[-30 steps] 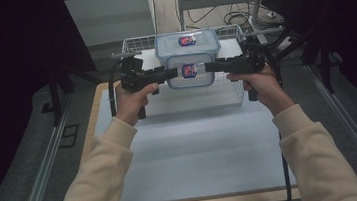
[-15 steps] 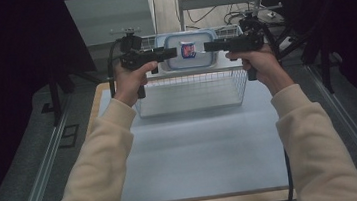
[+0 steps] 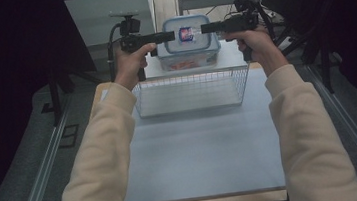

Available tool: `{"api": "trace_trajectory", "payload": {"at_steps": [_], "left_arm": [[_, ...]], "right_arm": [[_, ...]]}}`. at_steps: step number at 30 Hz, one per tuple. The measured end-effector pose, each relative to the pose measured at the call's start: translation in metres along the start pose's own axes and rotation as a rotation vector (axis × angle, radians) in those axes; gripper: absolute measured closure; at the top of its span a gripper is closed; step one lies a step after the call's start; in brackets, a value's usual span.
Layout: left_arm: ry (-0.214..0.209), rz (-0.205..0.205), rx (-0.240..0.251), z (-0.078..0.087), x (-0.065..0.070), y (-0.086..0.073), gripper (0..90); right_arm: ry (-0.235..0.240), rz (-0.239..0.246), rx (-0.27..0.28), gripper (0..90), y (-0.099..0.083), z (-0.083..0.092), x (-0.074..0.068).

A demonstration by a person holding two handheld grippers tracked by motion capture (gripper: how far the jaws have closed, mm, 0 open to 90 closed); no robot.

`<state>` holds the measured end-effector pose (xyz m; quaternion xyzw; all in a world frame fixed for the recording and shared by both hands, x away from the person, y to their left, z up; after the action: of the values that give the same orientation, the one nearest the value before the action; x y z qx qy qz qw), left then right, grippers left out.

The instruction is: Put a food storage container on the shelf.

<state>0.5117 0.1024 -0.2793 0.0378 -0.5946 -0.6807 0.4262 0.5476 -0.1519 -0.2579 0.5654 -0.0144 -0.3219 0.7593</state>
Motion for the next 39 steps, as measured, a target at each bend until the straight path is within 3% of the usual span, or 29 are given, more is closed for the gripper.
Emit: {"api": "trace_trajectory", "payload": {"at_steps": [7,10,17,20,23,27,32,33,35,39], "left_arm": [[0.012,0.016,-0.018,-0.010,-0.008,0.000,50.2],[0.009,0.038,-0.003,-0.012,-0.011,0.001,50.1],[-0.002,0.139,0.010,-0.020,-0.022,0.004,47.7],[-0.001,0.156,0.009,-0.023,-0.025,0.004,43.7],[-0.027,0.214,0.009,-0.028,-0.033,0.002,39.5],[-0.023,0.224,0.021,-0.031,-0.036,0.002,34.9],[-0.009,0.211,0.011,-0.031,-0.036,0.002,27.2],[0.012,0.196,0.014,-0.029,-0.034,0.002,26.0],[0.018,0.171,0.023,-0.023,-0.031,0.002,24.9],[0.019,0.144,0.042,-0.011,-0.023,-0.001,24.8]], "right_arm": [[0.000,-0.029,-0.010,52.5,-0.001,-0.007,0.013],[-0.001,-0.061,0.004,52.1,-0.002,-0.010,0.018],[-0.013,-0.125,0.023,49.1,-0.003,-0.016,0.026],[-0.030,-0.153,0.026,45.3,-0.005,-0.020,0.031],[-0.026,-0.186,0.030,44.5,-0.007,-0.023,0.035],[-0.013,-0.198,0.049,43.6,-0.009,-0.023,0.036],[-0.036,-0.190,0.048,42.2,-0.009,-0.019,0.035],[-0.058,-0.185,0.071,40.7,-0.008,-0.013,0.035],[-0.058,-0.180,0.093,40.6,-0.007,-0.005,0.035],[-0.066,-0.165,0.102,40.1,-0.008,0.008,0.031]]}}
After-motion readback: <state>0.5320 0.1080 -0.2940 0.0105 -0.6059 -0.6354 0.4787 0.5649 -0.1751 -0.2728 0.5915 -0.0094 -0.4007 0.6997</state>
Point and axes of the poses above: each handheld gripper's, and its own axes: z roughly backward along the jaws, y roughly out of its top, x roughly to its right, the point moved 4 cm from there along -z, roughly forward along the jaws, and after that the axes turned 2 degrees about z, right-handed, at the moved point
